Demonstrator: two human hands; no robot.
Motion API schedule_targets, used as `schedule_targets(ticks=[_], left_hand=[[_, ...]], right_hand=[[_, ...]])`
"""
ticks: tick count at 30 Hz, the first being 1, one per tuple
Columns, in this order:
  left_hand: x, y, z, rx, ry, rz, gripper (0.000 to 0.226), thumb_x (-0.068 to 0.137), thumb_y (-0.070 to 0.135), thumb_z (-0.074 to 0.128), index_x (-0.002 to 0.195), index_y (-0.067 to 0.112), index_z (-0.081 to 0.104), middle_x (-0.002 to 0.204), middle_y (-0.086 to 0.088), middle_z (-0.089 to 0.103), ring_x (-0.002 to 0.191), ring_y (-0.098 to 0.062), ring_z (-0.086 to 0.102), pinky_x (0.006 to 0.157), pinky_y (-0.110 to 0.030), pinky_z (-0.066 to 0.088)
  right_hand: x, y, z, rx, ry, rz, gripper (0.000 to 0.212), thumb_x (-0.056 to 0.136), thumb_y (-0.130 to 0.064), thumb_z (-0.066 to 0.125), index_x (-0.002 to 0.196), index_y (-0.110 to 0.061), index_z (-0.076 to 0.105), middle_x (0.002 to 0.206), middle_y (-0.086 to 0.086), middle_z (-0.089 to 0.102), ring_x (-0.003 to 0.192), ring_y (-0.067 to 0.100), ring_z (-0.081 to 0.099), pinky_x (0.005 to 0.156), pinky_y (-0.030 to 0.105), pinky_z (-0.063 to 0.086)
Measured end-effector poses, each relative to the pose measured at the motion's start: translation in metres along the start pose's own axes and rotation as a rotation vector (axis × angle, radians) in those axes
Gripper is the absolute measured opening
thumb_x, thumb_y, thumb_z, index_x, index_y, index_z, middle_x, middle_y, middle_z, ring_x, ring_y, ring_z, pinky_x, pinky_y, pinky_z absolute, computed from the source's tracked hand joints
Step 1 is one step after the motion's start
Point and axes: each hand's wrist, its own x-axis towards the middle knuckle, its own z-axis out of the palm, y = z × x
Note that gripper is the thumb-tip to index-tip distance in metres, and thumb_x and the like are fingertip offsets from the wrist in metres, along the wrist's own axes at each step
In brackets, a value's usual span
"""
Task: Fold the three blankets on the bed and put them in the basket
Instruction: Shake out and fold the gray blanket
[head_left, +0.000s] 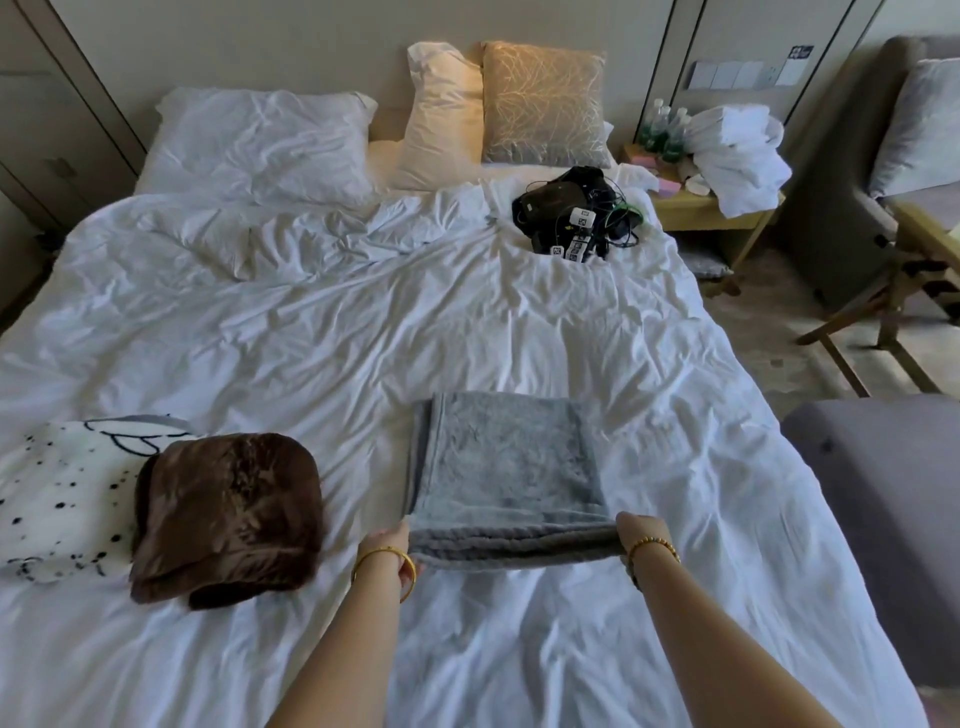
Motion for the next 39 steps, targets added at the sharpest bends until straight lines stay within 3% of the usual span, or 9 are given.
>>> schedule_targets(ticks=[10, 13, 17, 19, 23, 26, 28, 34, 39], left_hand=[[0.041, 0.105, 0.074, -0.181, -0.082, 0.043, 0.010, 0.095, 0.004, 0.047, 0.102, -0.001, 0.051, 0.069, -0.012, 0.044, 0.057, -0.018, 0.046, 0.052, -0.031, 0.056], [0.067, 0.140, 0.104, -0.237, -0.078, 0.090, 0.006, 0.093, 0.003, 0.049, 0.090, -0.002, 0.052, 0.069, -0.012, 0.047, 0.058, -0.018, 0.049, 0.043, -0.029, 0.056], [0.107, 0.164, 0.145, -0.272, -0.138, 0.201, 0.038, 0.096, 0.015, 0.045, 0.132, 0.003, 0.037, 0.104, -0.019, 0.052, 0.089, -0.032, 0.059, 0.084, -0.040, 0.051], [0.124, 0.155, 0.161, -0.045, -0.117, 0.264, 0.049, 0.096, 0.022, 0.045, 0.140, 0.011, 0.026, 0.116, -0.013, 0.047, 0.103, -0.035, 0.057, 0.087, -0.043, 0.048], [0.150, 0.095, 0.172, 0.942, 0.087, 0.569, 0.057, 0.091, 0.022, 0.049, 0.144, 0.013, 0.028, 0.142, -0.015, 0.042, 0.126, -0.030, 0.045, 0.102, -0.034, 0.037], [0.161, 0.058, 0.173, 1.254, 0.068, 0.641, 0.063, 0.092, 0.037, 0.046, 0.148, 0.022, 0.021, 0.155, -0.008, 0.018, 0.140, -0.025, 0.023, 0.113, -0.034, 0.025], [0.163, 0.050, 0.169, 1.350, 0.135, 0.566, 0.066, 0.091, 0.050, 0.043, 0.148, 0.030, 0.016, 0.158, -0.007, 0.003, 0.144, -0.027, 0.011, 0.115, -0.041, 0.017], [0.182, 0.056, 0.136, 0.776, 0.260, 0.295, 0.105, 0.078, 0.047, 0.068, 0.149, 0.013, -0.001, 0.151, -0.019, 0.023, 0.134, -0.035, 0.033, 0.110, -0.045, 0.029], [0.187, 0.062, 0.116, 0.738, 0.107, 0.097, 0.075, 0.075, 0.053, 0.069, 0.124, -0.002, 0.049, 0.125, -0.019, 0.055, 0.112, -0.034, 0.054, 0.087, -0.035, 0.042]], right_hand=[[0.075, -0.098, 0.010, 0.328, -0.083, 0.156, 0.015, 0.093, -0.013, 0.045, 0.088, 0.001, 0.048, 0.073, 0.015, 0.048, 0.052, 0.027, 0.050, 0.026, 0.024, 0.043], [0.108, -0.141, 0.016, 0.340, -0.117, 0.124, 0.019, 0.093, -0.011, 0.045, 0.106, 0.001, 0.049, 0.078, 0.017, 0.051, 0.056, 0.029, 0.053, 0.027, 0.026, 0.044], [0.150, -0.174, 0.041, 0.456, -0.196, 0.011, 0.043, 0.093, -0.007, 0.048, 0.133, -0.002, 0.037, 0.130, 0.023, 0.047, 0.087, 0.029, 0.058, 0.053, 0.028, 0.056], [0.165, -0.169, 0.059, 0.311, -0.196, -0.077, 0.066, 0.092, -0.014, 0.053, 0.146, -0.006, 0.015, 0.141, 0.019, 0.036, 0.118, 0.032, 0.047, 0.084, 0.033, 0.048], [0.175, -0.124, 0.091, -0.172, -0.108, -0.281, 0.065, 0.093, -0.022, 0.048, 0.148, -0.013, 0.016, 0.137, 0.013, 0.039, 0.122, 0.026, 0.042, 0.095, 0.035, 0.041], [0.177, -0.091, 0.099, -0.396, 0.043, -0.311, 0.063, 0.096, -0.027, 0.043, 0.149, -0.016, 0.011, 0.154, 0.010, 0.017, 0.142, 0.027, 0.014, 0.117, 0.040, 0.016], [0.184, -0.072, 0.099, -0.337, 0.036, -0.247, 0.066, 0.094, -0.031, 0.049, 0.147, -0.009, 0.016, 0.150, 0.016, 0.024, 0.138, 0.032, 0.025, 0.114, 0.041, 0.023], [0.198, -0.060, 0.090, -0.121, -0.159, -0.096, 0.054, 0.090, -0.040, 0.055, 0.123, -0.001, 0.039, 0.122, 0.018, 0.053, 0.098, 0.028, 0.052, 0.082, 0.033, 0.042], [0.199, -0.052, 0.085, -0.179, -0.199, -0.011, 0.057, 0.088, -0.050, 0.053, 0.117, -0.001, 0.050, 0.097, 0.010, 0.057, 0.081, 0.023, 0.053, 0.071, 0.028, 0.041]])
